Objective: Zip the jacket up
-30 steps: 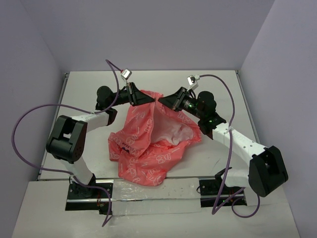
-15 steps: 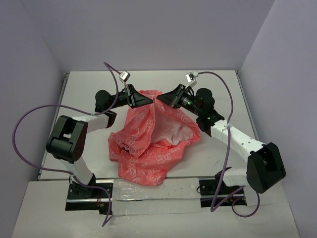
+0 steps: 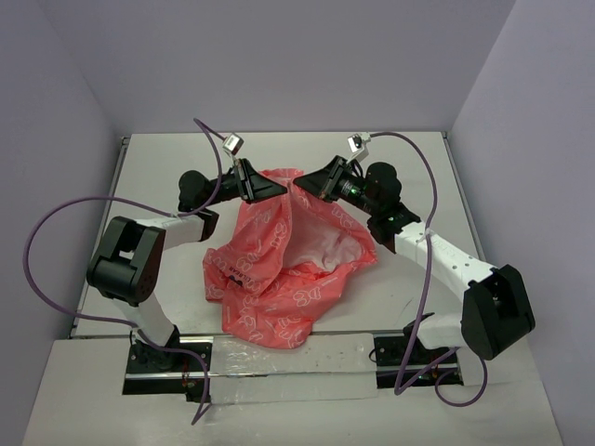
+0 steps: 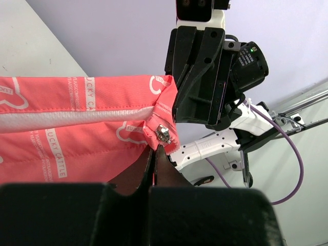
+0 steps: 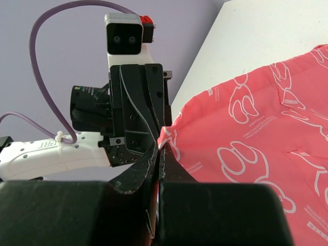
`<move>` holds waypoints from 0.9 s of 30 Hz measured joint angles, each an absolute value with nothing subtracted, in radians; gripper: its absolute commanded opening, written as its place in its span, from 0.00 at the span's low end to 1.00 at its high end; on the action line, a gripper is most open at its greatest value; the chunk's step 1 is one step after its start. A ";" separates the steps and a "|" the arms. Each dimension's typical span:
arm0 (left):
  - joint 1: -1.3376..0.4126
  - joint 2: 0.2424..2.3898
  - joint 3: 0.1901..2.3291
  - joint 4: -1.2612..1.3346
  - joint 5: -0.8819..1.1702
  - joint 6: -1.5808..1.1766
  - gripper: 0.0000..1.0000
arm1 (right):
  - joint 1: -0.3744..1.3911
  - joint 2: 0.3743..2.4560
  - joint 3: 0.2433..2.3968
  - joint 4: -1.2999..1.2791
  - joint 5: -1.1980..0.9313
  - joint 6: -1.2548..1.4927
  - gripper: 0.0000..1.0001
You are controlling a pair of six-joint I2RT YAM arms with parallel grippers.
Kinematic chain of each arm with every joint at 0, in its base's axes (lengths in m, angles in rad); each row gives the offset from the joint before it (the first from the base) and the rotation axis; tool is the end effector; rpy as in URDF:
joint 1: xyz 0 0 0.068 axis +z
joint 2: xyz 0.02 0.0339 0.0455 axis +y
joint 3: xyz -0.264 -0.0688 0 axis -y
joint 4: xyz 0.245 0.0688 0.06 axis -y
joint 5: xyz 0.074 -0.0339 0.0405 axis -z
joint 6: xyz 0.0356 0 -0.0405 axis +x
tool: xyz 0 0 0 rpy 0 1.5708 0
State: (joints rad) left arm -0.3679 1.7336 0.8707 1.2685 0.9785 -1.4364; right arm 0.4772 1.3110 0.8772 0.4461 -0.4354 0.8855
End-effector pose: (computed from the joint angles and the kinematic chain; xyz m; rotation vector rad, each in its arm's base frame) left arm 0.3196 -0.1549 0.2639 0.2458 1.6786 -2.0069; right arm 0.2649 0.1539 0.3214 -0.0282 1.7431 1.3770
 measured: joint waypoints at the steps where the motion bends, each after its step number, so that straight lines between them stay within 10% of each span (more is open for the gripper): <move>1: -0.368 1.734 0.870 1.269 0.978 -1.436 0.00 | 0.477 1.310 0.877 0.443 -0.436 0.881 0.00; 7: -0.371 1.734 0.867 1.268 0.977 -1.427 0.00 | 0.470 1.309 0.877 0.434 -0.459 0.865 0.02; 17: -0.384 1.724 0.868 1.228 0.998 -1.345 0.00 | 0.464 1.300 0.880 0.375 -0.510 0.828 0.39; 27: -0.387 1.703 0.868 1.198 1.001 -1.306 0.00 | 0.464 1.300 0.886 0.348 -0.523 0.813 0.13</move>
State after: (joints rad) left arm -0.3870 1.7031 0.8680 1.1983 1.0006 -1.3056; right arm 0.4641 1.3003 0.8864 0.3480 -0.5234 0.8133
